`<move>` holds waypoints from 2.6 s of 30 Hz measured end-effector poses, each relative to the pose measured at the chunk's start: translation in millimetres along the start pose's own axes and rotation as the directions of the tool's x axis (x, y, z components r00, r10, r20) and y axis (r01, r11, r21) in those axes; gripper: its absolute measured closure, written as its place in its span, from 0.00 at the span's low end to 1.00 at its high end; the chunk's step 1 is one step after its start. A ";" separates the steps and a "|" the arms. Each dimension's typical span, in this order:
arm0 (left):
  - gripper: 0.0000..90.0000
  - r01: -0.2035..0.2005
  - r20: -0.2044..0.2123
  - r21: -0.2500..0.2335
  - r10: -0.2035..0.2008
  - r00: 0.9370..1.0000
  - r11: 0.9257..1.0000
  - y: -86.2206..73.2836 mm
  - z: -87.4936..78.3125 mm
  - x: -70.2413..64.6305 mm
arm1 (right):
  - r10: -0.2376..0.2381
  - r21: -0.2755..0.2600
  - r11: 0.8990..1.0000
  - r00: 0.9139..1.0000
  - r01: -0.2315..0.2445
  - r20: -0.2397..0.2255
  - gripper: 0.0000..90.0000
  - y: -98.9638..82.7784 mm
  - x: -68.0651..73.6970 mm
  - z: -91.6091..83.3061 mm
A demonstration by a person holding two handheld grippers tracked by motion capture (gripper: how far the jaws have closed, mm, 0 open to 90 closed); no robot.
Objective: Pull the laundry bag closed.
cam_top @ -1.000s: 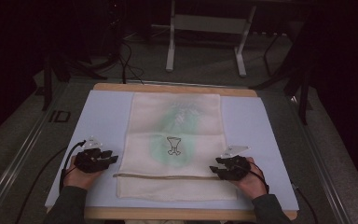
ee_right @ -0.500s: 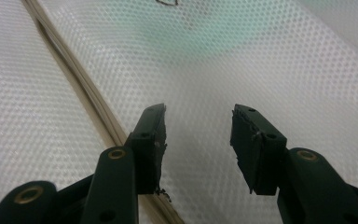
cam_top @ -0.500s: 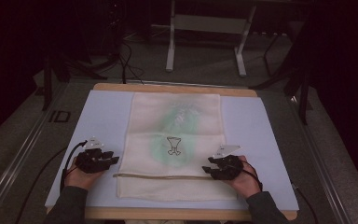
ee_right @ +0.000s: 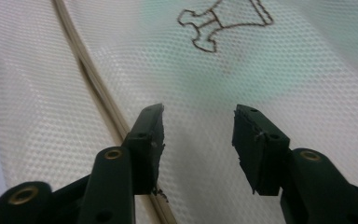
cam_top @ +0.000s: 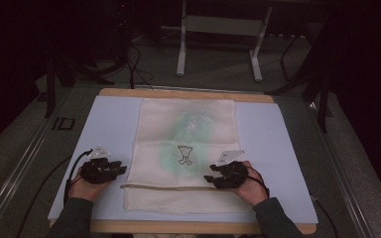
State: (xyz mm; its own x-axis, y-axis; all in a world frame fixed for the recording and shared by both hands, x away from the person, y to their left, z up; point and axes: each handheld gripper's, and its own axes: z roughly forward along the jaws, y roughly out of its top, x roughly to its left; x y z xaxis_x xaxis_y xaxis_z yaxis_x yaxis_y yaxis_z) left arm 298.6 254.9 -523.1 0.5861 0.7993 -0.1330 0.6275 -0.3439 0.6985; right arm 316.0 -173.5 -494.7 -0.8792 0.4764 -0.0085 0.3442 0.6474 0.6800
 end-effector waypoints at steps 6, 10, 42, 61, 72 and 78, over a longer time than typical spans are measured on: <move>0.72 -0.008 0.006 0.002 0.008 1.000 1.000 0.0 1.0 -1.0 | -0.010 0.000 1.000 0.999 0.010 -0.038 0.58 10.5 5.2 8.2; 0.74 -0.012 0.017 -0.005 0.012 1.000 1.000 0.2 0.4 -1.2 | -0.030 0.005 1.000 0.998 0.030 -0.047 0.59 17.7 9.4 13.5; 0.73 -0.003 0.017 -0.015 0.004 1.000 1.000 -0.4 -2.2 2.4 | -0.147 0.002 0.989 0.981 0.149 -0.129 0.61 60.9 39.5 50.4; 0.73 0.002 0.018 -0.016 -0.001 1.000 1.000 -0.9 -2.8 3.5 | -0.177 -0.007 0.984 0.969 0.178 -0.174 0.64 77.8 52.6 69.7; 0.71 0.001 0.009 -0.012 -0.001 1.000 1.000 -1.2 -2.4 3.4 | -0.192 -0.023 0.981 0.962 0.191 -0.192 0.69 88.3 59.7 79.2; 0.71 0.001 0.010 -0.013 -0.001 1.000 1.000 -1.4 -2.4 3.6 | -0.199 -0.026 0.980 0.958 0.198 -0.206 0.71 92.4 64.0 86.4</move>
State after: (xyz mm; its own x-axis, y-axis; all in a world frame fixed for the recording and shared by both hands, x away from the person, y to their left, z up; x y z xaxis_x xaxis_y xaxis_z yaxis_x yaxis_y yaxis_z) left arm 298.7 259.5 -522.9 0.5904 0.7947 -0.1407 0.6217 -0.3367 0.7072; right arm 320.0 -31.7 -495.7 -0.9788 0.2048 0.0071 0.1542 0.7133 0.6837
